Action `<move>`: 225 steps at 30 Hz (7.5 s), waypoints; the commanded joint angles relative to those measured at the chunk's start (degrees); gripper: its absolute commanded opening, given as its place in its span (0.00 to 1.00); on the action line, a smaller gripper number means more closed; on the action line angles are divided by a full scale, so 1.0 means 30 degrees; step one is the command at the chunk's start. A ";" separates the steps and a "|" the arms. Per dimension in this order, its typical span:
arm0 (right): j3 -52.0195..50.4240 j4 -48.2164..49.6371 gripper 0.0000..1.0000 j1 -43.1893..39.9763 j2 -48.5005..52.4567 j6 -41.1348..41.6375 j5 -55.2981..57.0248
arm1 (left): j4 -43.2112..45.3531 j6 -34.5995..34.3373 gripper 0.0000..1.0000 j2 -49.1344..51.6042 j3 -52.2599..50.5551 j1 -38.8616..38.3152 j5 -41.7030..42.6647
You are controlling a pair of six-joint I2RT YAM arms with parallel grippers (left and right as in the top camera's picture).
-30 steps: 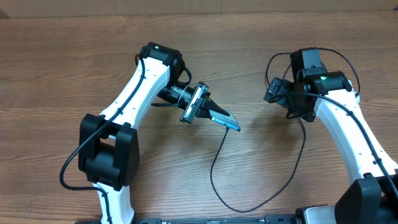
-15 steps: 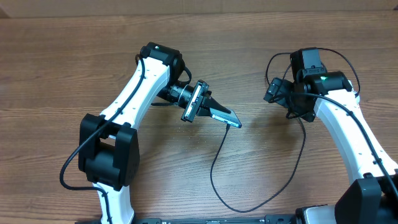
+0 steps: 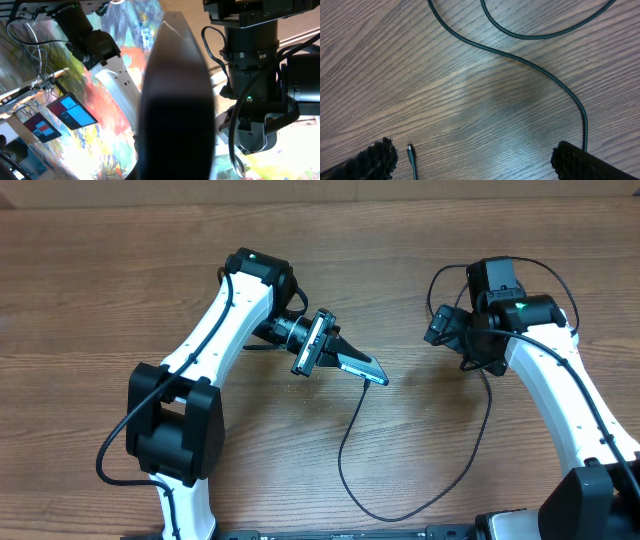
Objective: Plug charger to phone and switch on socket
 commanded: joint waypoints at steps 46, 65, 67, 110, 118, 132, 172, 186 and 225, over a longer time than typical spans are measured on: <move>0.0000 0.0117 1.00 0.0022 0.0036 0.0036 -0.0022 | -0.0124 -0.0248 0.04 -0.0328 0.0240 0.0036 0.0954; 0.0000 0.0117 1.00 0.0022 0.0036 0.0036 -0.0022 | -0.0131 -0.0255 0.04 -0.0328 0.0240 0.0036 0.1005; 0.0000 0.0117 1.00 0.0022 0.0036 0.0036 -0.0022 | -0.0131 -0.0255 0.04 -0.0328 0.0240 0.0036 0.1020; 0.0000 0.0117 1.00 0.0022 0.0036 0.0036 -0.0022 | -0.0124 -0.0255 0.04 -0.0328 0.0240 0.0036 0.1027; 0.0000 0.0117 1.00 0.0022 0.0036 0.0036 -0.0022 | -0.0124 -0.0255 0.04 -0.0328 0.0240 0.0036 0.1035; 0.0000 0.0117 1.00 0.0022 0.0036 0.0036 -0.0022 | -0.0131 -0.0270 0.04 -0.0328 0.0240 0.0262 0.1188; 0.0000 0.0117 1.00 0.0022 0.0036 0.0036 -0.0022 | -0.0131 -0.0911 0.04 -0.0328 0.0240 0.0503 0.1501; 0.0000 0.0117 1.00 0.0022 0.0036 0.0036 -0.0022 | -0.0124 -0.1974 0.04 -0.0328 0.0240 0.0503 0.3344; 0.0000 0.0117 1.00 0.0022 0.0036 0.0036 -0.0022 | 1.2203 0.2208 0.04 -0.0328 0.0240 0.0430 -1.8192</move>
